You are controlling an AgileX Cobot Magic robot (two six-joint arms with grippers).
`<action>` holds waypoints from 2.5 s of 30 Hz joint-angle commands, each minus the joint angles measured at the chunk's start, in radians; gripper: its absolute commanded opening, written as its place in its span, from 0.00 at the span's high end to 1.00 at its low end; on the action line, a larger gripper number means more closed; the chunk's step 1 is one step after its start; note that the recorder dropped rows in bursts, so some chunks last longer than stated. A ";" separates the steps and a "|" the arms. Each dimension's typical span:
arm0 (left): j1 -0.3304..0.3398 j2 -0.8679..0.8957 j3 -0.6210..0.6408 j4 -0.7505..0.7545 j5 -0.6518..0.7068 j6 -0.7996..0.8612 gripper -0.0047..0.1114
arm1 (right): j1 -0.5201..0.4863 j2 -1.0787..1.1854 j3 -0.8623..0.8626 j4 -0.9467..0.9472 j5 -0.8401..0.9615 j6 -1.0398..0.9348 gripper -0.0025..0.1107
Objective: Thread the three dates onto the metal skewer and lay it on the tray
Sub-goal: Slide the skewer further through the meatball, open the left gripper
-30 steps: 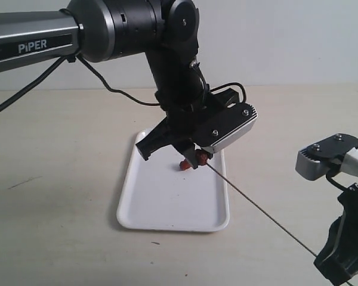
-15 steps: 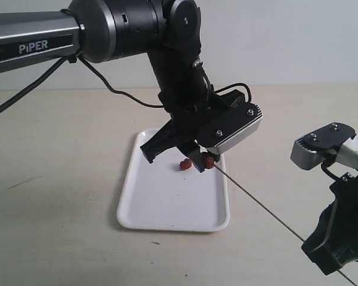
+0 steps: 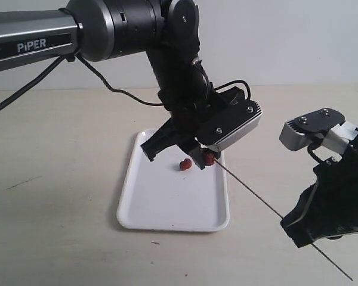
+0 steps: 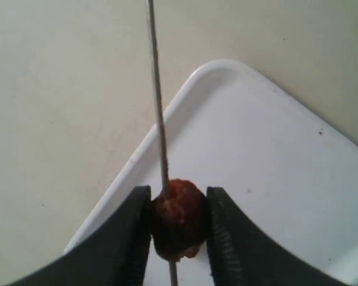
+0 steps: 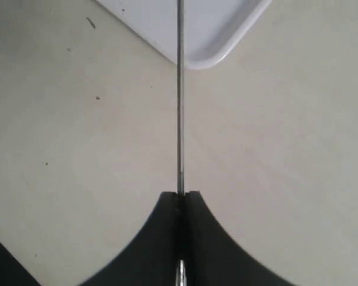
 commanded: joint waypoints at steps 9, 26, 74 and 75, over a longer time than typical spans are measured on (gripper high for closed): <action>-0.002 -0.012 -0.002 -0.117 0.016 0.013 0.68 | -0.003 0.022 -0.007 0.143 -0.123 -0.082 0.98; -0.002 -0.012 -0.002 -0.146 0.016 0.016 0.68 | -0.003 0.023 -0.007 0.143 -0.123 -0.099 0.98; 0.111 -0.250 -0.002 0.058 -0.183 -1.056 0.44 | -0.003 -0.034 -0.005 -0.134 -0.142 0.272 0.98; 0.120 -0.260 -0.002 0.083 -0.200 -1.107 0.44 | -0.003 -0.041 -0.005 -0.163 -0.127 0.289 0.98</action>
